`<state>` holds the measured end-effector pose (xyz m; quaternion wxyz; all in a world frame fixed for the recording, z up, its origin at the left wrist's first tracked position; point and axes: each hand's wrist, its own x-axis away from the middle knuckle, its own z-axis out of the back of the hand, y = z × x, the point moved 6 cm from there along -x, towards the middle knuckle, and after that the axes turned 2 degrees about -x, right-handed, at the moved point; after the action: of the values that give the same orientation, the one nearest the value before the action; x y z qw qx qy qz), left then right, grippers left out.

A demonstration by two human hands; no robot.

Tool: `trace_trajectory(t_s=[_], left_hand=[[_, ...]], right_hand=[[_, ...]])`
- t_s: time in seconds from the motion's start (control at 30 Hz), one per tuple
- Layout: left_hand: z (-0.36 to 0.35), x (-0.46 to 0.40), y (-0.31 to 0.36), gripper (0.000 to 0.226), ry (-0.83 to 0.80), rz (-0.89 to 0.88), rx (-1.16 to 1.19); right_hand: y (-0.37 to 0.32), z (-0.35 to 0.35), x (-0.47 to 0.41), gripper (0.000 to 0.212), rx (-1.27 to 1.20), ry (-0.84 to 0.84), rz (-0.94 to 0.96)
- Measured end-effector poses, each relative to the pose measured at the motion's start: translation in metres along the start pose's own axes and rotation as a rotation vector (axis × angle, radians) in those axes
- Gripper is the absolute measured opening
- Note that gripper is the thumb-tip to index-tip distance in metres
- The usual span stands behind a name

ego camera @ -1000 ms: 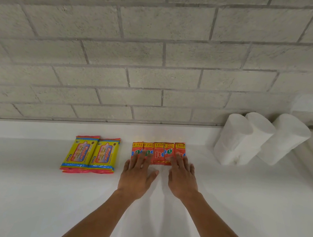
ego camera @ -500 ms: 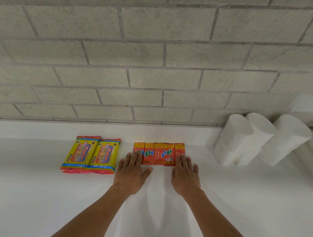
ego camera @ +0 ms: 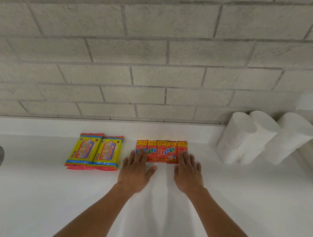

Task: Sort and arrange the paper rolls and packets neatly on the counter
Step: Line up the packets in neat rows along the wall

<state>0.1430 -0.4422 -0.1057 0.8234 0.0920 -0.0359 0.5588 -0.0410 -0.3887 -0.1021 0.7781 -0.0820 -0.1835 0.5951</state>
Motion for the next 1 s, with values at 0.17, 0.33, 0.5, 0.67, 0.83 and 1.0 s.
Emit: trace_trajectory(t_s=[0.17, 0.33, 0.5, 0.67, 0.83, 1.0], left_hand=[[0.000, 0.018, 0.008, 0.078, 0.015, -0.019, 0.084], [0.015, 0.045, 0.018, 0.079, 0.042, -0.014, 0.143], [0.038, 0.080, 0.032, 0.077, 0.117, 0.015, 0.252], [0.056, 0.118, 0.055, 0.073, 0.204, 0.003, 0.415], [0.067, 0.149, 0.085, 0.068, 0.257, -0.053, 0.578], [0.068, 0.169, 0.113, 0.065, 0.253, -0.098, 0.685]], right_hand=[[0.005, 0.005, 0.010, 0.060, -0.096, 0.027, 0.030], [0.007, 0.028, 0.032, 0.058, -0.222, 0.091, 0.065], [0.013, 0.053, 0.069, 0.059, -0.284, 0.112, 0.106], [0.028, 0.079, 0.110, 0.058, -0.403, 0.143, 0.136], [0.050, 0.097, 0.148, 0.057, -0.542, 0.191, 0.110], [0.074, 0.107, 0.178, 0.056, -0.645, 0.234, 0.025]])
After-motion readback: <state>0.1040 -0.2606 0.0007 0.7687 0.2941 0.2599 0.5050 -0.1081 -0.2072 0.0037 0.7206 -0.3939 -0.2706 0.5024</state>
